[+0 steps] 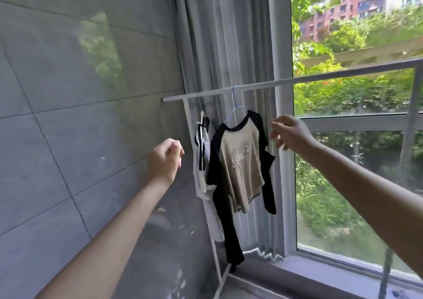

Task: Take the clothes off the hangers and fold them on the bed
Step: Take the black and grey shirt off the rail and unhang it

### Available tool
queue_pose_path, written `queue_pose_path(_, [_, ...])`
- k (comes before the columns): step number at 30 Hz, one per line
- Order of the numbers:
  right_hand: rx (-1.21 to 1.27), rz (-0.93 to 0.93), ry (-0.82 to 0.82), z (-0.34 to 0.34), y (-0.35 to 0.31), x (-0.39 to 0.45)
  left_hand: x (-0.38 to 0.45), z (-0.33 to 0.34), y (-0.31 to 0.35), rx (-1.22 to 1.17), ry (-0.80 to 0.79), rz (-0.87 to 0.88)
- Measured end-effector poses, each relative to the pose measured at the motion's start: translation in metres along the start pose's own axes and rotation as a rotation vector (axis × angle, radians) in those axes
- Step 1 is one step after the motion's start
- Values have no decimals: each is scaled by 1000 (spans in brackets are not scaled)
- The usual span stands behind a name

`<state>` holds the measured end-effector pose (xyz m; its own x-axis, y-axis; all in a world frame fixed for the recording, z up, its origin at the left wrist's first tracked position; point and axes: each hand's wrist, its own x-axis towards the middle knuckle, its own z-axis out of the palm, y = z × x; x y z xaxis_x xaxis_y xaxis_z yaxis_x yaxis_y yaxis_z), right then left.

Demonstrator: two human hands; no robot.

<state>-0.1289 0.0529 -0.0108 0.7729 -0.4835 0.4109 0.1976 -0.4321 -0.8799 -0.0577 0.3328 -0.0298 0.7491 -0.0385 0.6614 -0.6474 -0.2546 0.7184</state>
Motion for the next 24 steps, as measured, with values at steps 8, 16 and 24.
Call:
queue_pose_path(8, [14, -6, -58, 65, 30, 107, 84, 49, -76, -66, -24, -7])
queue_pose_path(16, [-157, 128, -95, 141, 61, 230, 194, 120, -158, -248, -317, 165])
queue_pose_path(24, [387, 362, 41, 206, 75, 319, 297, 152, -188, -359, -482, 265])
